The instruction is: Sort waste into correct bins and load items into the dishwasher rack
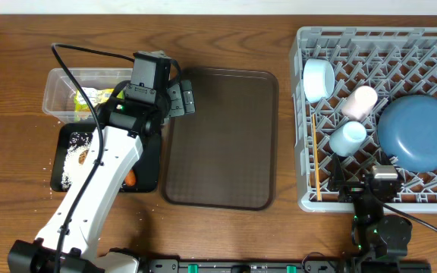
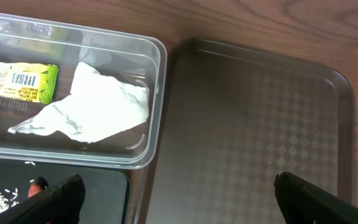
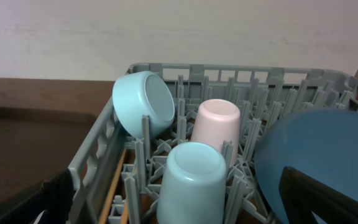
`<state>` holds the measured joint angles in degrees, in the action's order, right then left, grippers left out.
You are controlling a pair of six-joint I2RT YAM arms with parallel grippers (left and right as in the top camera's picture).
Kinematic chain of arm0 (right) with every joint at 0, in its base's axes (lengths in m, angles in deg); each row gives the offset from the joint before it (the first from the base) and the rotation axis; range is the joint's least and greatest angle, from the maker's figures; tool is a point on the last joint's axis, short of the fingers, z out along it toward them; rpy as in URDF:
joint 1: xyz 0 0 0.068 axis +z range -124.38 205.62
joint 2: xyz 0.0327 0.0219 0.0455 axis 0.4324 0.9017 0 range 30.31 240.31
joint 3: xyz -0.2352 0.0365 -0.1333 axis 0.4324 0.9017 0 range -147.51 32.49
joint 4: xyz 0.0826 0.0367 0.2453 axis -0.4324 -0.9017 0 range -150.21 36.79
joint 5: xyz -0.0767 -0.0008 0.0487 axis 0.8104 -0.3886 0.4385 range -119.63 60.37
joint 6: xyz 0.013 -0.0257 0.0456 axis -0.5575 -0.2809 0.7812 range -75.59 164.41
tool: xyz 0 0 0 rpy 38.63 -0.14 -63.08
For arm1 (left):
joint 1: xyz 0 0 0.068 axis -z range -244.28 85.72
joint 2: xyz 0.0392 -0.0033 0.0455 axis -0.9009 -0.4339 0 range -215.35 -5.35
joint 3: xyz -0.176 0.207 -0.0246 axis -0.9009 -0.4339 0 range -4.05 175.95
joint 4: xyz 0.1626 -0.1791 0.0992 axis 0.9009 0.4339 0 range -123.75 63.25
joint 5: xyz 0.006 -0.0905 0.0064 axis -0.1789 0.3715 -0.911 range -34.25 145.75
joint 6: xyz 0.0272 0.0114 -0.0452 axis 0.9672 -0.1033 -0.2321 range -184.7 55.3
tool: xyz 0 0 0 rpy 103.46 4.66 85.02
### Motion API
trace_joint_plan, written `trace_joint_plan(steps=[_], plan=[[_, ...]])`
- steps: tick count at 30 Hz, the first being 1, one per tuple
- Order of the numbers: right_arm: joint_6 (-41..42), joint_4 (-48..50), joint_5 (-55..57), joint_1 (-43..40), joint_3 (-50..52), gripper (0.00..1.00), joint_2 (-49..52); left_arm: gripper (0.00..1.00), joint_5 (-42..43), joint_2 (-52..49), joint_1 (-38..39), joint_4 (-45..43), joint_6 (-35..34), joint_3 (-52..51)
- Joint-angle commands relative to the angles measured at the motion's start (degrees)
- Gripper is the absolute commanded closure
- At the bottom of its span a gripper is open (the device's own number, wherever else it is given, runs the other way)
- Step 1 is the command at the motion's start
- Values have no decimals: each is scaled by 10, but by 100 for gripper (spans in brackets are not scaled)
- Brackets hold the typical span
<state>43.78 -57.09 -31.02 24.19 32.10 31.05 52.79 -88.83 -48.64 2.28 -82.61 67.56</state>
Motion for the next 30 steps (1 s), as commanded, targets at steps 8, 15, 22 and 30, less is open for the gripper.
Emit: trace_joint_plan(steps=[8,15,22,30], plan=[[4,-2,-5,-4,1,1,-4,2,0,-1,1,2,7,5],[4,-2,-5,-4,1,1,-4,2,0,-1,1,2,7,5],[4,-2,-5,-4,1,1,-4,2,0,-1,1,2,7,5],[3,-2,-5,-4,1,1,-4,2,0,37,1,4,7,-1]])
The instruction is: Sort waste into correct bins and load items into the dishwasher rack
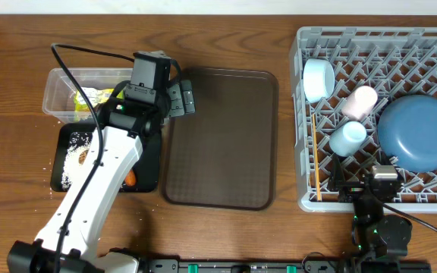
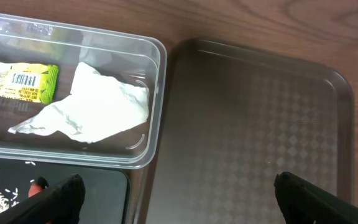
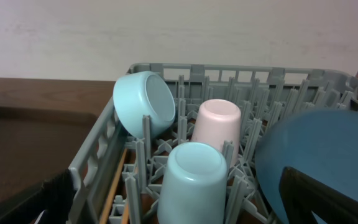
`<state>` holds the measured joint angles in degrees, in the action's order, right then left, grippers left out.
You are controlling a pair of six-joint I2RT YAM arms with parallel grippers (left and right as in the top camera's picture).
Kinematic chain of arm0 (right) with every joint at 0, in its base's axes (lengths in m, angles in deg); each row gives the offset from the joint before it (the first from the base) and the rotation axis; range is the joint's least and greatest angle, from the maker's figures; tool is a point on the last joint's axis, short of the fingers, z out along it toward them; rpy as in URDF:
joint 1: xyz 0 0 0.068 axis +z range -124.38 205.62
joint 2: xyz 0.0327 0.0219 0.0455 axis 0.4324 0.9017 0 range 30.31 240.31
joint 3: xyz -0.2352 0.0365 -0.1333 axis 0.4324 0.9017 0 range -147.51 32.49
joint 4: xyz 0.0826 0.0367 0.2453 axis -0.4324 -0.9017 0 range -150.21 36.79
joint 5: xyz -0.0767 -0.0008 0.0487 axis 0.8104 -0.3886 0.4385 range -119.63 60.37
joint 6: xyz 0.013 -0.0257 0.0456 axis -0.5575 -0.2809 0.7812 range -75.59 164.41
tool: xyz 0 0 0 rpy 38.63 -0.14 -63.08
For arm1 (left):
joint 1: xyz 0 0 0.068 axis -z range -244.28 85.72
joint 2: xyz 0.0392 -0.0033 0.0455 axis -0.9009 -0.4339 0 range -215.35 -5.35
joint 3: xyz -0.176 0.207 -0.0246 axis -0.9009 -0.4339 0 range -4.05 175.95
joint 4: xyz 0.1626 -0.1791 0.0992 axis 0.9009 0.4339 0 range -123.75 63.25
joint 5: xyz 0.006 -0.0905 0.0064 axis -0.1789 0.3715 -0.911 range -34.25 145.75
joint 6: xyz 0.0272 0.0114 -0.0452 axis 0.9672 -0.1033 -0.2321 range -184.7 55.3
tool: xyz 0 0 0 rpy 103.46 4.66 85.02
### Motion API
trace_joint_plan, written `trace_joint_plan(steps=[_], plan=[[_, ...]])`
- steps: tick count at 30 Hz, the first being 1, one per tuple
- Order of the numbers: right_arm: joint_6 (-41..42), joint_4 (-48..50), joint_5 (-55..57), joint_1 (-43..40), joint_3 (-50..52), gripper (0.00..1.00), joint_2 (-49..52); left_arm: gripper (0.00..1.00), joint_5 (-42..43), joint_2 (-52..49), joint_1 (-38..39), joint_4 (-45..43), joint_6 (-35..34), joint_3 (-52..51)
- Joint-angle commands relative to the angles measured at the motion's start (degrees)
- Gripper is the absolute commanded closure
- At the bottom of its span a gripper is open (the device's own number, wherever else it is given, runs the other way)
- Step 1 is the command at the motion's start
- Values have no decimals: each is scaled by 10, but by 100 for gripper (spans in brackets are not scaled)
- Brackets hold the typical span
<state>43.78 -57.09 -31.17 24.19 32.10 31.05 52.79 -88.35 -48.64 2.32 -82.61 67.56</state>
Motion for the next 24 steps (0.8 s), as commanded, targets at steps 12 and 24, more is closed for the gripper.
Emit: trace_joint_plan(steps=[12,24], plan=[[4,-2,-4,-4,1,1,-4,2,-33,242,1,12,7,-72],[4,-2,-4,-4,1,1,-4,2,-42,500,1,7,7,-306]])
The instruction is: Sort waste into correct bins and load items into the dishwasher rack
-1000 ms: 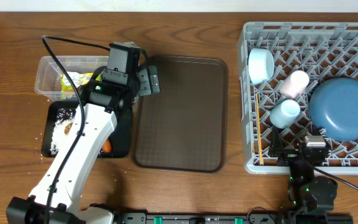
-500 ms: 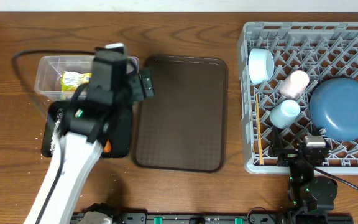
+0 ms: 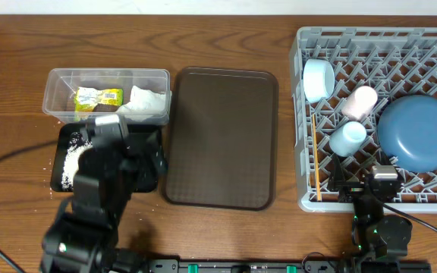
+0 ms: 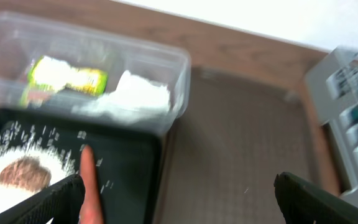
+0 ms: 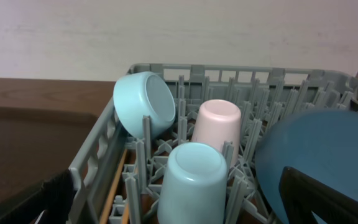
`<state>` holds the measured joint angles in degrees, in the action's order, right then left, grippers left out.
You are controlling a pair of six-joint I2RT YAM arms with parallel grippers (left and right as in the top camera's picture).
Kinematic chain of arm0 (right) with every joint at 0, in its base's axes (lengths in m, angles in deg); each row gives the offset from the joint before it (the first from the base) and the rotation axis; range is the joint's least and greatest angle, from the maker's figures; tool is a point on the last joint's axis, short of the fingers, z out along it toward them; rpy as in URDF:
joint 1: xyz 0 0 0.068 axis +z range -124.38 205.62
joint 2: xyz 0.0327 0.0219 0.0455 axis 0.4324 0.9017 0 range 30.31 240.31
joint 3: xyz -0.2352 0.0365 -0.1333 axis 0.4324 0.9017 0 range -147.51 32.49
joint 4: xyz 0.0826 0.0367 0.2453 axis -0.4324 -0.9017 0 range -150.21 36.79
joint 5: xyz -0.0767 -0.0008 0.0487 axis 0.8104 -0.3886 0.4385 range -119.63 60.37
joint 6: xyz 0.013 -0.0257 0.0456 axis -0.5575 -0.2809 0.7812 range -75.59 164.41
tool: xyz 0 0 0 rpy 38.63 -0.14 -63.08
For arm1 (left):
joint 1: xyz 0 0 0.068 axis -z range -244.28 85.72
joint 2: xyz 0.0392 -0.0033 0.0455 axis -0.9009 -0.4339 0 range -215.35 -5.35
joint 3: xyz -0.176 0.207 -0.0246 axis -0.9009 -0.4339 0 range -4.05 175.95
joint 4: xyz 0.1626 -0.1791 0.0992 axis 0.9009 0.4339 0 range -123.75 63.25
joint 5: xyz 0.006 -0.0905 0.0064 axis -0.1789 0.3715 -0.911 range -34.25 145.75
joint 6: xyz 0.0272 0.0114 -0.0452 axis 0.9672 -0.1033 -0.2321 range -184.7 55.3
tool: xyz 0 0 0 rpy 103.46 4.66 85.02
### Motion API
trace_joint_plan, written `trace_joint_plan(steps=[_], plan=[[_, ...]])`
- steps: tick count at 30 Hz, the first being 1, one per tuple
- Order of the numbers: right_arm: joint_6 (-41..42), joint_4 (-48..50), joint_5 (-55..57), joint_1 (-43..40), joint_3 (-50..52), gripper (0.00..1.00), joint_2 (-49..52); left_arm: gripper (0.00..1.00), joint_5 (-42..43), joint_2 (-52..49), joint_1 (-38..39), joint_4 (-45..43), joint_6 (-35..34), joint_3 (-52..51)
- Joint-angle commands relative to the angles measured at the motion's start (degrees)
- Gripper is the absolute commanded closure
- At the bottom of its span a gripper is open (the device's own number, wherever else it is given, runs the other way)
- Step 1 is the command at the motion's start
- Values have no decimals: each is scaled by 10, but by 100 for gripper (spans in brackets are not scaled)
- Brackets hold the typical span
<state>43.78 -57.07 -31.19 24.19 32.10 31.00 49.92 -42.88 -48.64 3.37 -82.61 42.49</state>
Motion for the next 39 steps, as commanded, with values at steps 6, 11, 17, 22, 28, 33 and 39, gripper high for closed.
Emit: trace_joint_plan(steps=[6,11,17,22,28,33,39], plan=[[4,-2,-3,-4,1,1,-4,2,-13,142,1,-89,7,-189],[4,-2,-3,-4,1,1,-4,2,-13,197,1,-252,7,-293],[4,-2,-3,-4,1,1,-4,2,-13,241,1,-400,7,-384],[4,-2,-3,-4,1,1,-4,2,-13,284,-3,-422,7,-429],[4,-2,-3,-4,1,1,-4,2,-13,339,-18,-419,7,-463],[3,-2,-3,-4,1,1,-4,2,-13,375,-35,-392,8,-463],[3,-2,-3,-4,1,1,-4,2,-13,375,-62,-334,9,-463]])
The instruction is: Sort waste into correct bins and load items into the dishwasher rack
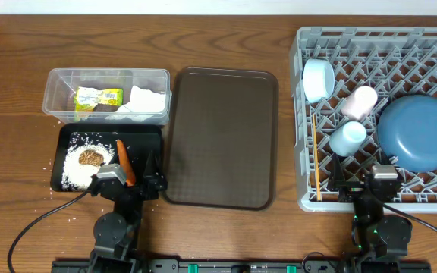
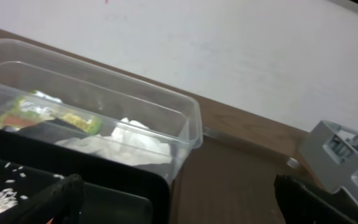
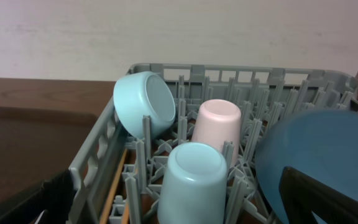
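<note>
The clear bin at the back left holds a yellow wrapper and a white napkin. In front of it the black tray carries rice, a brown lump and a carrot. The grey rack on the right holds a light blue bowl, pink cup, light blue cup, blue plate and chopsticks. My left gripper sits low at the black tray's front edge, open and empty. My right gripper rests open at the rack's front.
A bare brown serving tray lies between the bins and the rack. Scattered rice grains dot the wood left of the black tray. Both arms are folded down at the table's front edge.
My left arm was over the black tray and is now folded down at the table's front edge, its camera looking low across the bins. The right arm has not moved.
My left gripper stood open and empty over the clear bin's right end and the brown tray's left edge, the napkin lying in the bin, for two moments. Then it was back over the black tray, and now it rests at the front edge.
</note>
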`<state>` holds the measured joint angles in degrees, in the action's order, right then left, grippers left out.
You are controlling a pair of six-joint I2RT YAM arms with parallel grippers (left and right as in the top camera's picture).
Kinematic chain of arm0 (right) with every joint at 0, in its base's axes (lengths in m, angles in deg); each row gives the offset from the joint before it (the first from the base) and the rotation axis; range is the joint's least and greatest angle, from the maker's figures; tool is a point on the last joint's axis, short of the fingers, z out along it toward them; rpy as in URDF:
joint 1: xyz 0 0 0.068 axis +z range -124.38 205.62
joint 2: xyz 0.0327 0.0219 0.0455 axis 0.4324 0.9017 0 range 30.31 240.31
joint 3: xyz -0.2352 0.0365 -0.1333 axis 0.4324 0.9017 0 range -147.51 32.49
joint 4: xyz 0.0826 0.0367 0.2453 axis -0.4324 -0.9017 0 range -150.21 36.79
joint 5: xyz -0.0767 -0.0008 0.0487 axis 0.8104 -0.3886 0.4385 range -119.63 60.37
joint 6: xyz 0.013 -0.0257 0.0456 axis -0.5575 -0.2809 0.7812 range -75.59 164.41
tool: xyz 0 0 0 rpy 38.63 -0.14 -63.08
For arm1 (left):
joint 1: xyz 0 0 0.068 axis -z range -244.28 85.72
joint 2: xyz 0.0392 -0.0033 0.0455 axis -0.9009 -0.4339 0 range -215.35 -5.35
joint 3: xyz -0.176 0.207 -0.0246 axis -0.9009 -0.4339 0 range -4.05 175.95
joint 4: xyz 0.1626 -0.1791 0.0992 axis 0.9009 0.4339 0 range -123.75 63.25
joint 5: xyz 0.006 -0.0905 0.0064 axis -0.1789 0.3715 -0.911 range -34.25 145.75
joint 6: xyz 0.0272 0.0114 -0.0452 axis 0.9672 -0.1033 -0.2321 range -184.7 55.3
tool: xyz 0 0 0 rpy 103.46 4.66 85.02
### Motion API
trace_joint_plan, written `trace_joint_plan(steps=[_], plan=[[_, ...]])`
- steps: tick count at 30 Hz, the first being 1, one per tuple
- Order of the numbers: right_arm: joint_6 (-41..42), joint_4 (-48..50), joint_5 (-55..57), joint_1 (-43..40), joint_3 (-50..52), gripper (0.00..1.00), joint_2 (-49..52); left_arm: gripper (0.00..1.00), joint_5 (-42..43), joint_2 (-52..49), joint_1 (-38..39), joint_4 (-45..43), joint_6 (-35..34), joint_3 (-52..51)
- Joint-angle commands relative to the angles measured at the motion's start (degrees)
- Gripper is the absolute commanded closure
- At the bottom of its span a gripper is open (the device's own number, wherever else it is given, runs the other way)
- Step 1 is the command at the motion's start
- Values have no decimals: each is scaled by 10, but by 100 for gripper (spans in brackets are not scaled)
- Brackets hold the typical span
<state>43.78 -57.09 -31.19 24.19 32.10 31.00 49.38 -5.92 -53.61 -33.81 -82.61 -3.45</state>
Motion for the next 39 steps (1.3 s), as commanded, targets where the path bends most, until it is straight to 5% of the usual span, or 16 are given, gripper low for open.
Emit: trace_joint_plan(steps=[1,6,15,39], plan=[[4,-2,-3,-4,1,1,-4,2,-3,5,-16,37,26,-4],[4,-2,-3,-4,1,1,-4,2,29,5,-33,39,159,-4],[3,-2,-3,-4,1,1,-4,2,30,5,-71,40,258,-4],[4,-2,-3,-4,1,1,-4,2,29,3,-90,39,273,-4]])
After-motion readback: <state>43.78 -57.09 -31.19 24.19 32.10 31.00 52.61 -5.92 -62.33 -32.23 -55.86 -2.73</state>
